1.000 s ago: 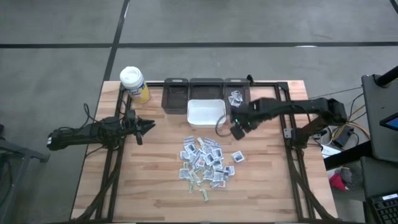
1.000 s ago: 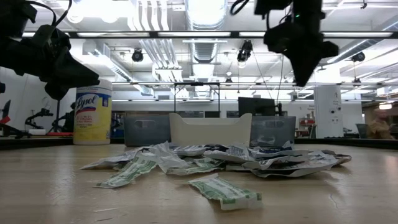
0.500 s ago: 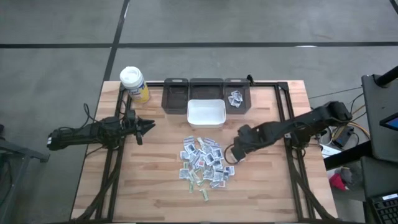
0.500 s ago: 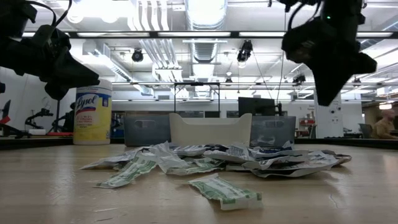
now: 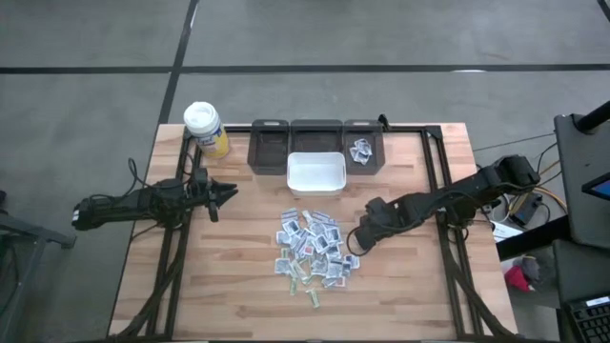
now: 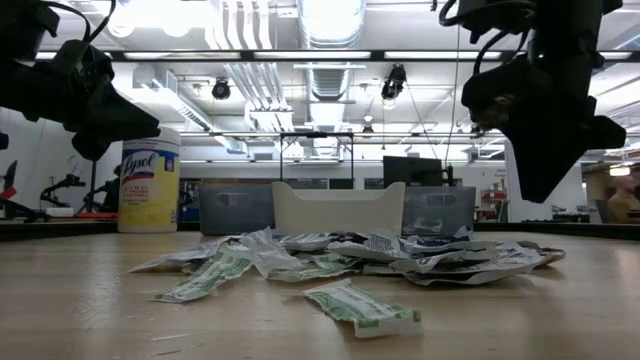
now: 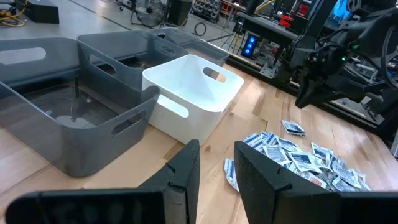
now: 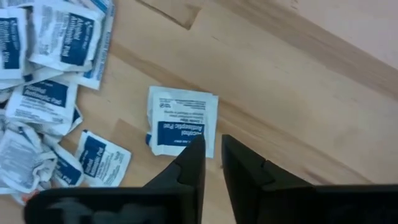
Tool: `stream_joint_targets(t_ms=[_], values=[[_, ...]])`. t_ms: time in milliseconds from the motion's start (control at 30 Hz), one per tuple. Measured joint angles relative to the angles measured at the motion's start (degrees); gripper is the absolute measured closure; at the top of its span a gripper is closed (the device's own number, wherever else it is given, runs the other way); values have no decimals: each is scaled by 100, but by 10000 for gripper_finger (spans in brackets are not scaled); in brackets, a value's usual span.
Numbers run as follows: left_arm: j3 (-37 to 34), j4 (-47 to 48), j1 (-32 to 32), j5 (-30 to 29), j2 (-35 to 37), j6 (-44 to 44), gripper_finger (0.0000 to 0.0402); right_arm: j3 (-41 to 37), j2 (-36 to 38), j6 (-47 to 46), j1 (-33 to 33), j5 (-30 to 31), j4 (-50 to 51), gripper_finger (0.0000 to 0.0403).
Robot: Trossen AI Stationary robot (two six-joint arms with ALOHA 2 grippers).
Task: Pick & Place First Aid Supplies
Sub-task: Put the blue alcohol pad into the right black bin
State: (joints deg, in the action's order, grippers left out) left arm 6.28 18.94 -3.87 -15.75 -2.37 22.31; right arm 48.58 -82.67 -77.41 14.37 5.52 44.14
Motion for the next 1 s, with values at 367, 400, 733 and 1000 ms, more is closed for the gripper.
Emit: stream_joint_targets(t_ms=[367,400,733,1000], values=[[2,0,2,0,0,0,307,2,-398,-63,-2,-6,-24,255],[0,0,1,0,0,0,307,26,-457,-62,-2,-23,-28,249],[2,0,0,-1,-2,0,307,189,-816,90,-2,-46,-184,236],[2,0,0,0,-2,0,307,168,-1083,82,-18,-46,-299,239]])
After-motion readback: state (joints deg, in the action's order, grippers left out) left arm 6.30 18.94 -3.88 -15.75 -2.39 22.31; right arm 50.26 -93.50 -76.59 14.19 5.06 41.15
